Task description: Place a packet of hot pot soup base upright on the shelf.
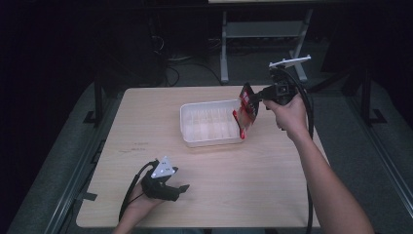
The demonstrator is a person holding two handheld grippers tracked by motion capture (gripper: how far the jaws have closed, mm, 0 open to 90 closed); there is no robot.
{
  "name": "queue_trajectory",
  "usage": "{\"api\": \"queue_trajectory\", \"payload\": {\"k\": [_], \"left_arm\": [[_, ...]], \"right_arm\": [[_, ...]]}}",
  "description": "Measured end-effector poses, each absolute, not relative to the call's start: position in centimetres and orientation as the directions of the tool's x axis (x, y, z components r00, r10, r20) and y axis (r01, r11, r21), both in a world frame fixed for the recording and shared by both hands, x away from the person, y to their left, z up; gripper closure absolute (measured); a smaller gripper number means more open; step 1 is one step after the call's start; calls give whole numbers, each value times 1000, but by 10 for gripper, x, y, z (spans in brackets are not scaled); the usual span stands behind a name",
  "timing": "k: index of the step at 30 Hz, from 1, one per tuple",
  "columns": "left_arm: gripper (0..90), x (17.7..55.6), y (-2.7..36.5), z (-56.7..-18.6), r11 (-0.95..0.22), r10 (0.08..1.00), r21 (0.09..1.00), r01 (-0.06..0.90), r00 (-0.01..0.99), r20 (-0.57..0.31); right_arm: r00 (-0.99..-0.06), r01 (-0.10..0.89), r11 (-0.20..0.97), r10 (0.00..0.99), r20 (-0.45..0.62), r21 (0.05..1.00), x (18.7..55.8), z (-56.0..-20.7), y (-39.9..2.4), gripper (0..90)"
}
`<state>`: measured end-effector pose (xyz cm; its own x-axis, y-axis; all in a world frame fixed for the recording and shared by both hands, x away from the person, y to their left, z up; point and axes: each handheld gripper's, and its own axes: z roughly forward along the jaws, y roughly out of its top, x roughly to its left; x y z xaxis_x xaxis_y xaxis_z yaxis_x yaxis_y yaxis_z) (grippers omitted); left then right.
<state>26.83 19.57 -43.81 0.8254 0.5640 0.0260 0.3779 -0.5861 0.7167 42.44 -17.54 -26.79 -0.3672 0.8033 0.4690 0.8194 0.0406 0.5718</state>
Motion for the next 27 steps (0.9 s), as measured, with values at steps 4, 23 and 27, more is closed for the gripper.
{"api": "queue_trajectory", "payload": {"k": [4,23,27], "left_arm": [[270,268,196,-438,-585,565,718,378,825,27],[270,269,200,-437,-573,572,727,379,820,23],[270,268,200,-437,-573,571,728,378,821,23]], "right_arm": [[-356,819,39,816,455,572,430,-265,-173,896],[-291,829,22,869,399,558,460,-270,-160,896],[-276,833,18,880,386,553,464,-273,-162,896]]}}
